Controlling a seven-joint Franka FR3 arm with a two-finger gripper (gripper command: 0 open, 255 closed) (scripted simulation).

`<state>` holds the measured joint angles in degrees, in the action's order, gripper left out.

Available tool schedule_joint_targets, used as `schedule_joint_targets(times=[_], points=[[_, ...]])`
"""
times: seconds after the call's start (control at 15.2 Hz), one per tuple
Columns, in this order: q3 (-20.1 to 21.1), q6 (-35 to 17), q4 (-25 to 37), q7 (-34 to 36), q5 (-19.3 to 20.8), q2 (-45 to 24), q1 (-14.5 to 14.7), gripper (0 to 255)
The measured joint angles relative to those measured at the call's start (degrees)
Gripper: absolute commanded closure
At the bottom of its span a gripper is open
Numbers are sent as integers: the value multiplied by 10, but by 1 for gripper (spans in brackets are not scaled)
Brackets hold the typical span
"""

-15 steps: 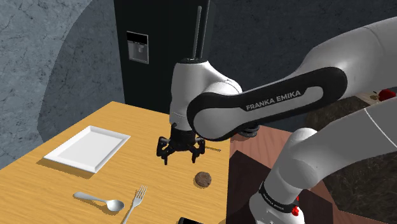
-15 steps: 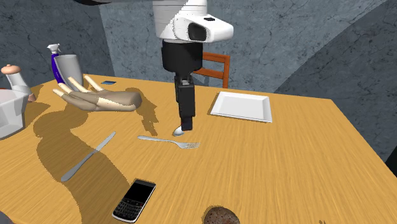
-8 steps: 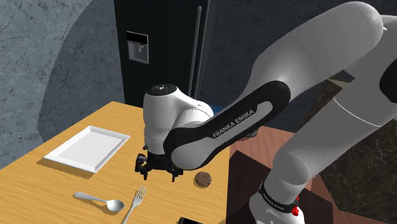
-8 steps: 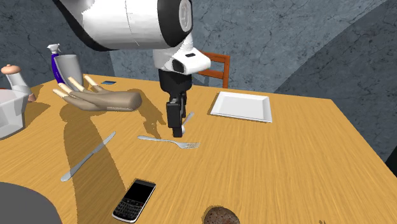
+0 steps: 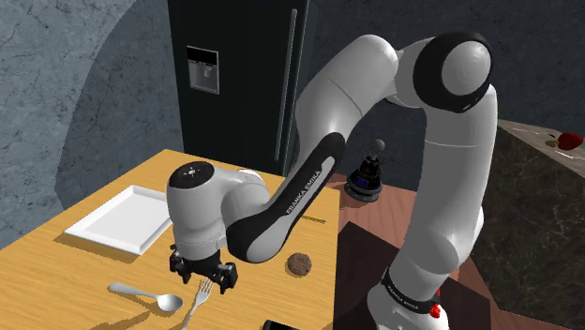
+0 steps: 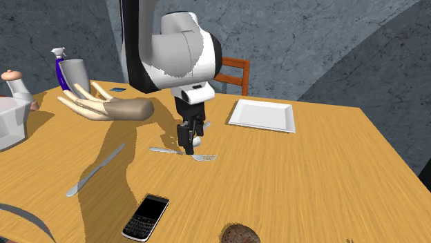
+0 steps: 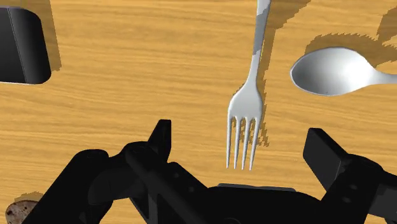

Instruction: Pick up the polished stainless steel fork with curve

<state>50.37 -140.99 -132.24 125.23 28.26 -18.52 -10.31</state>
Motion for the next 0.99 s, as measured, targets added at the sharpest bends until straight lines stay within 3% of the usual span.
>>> schedule_joint_targets(times=[0.2,0.59,0.66,0.99], points=[[-44,2,34,55,50,-48,45,0],[-89,-23,43,96,104,-94,81,0],[-91,-25,43,98,107,-96,82,255],[-92,-24,44,100,110,-96,84,255]])
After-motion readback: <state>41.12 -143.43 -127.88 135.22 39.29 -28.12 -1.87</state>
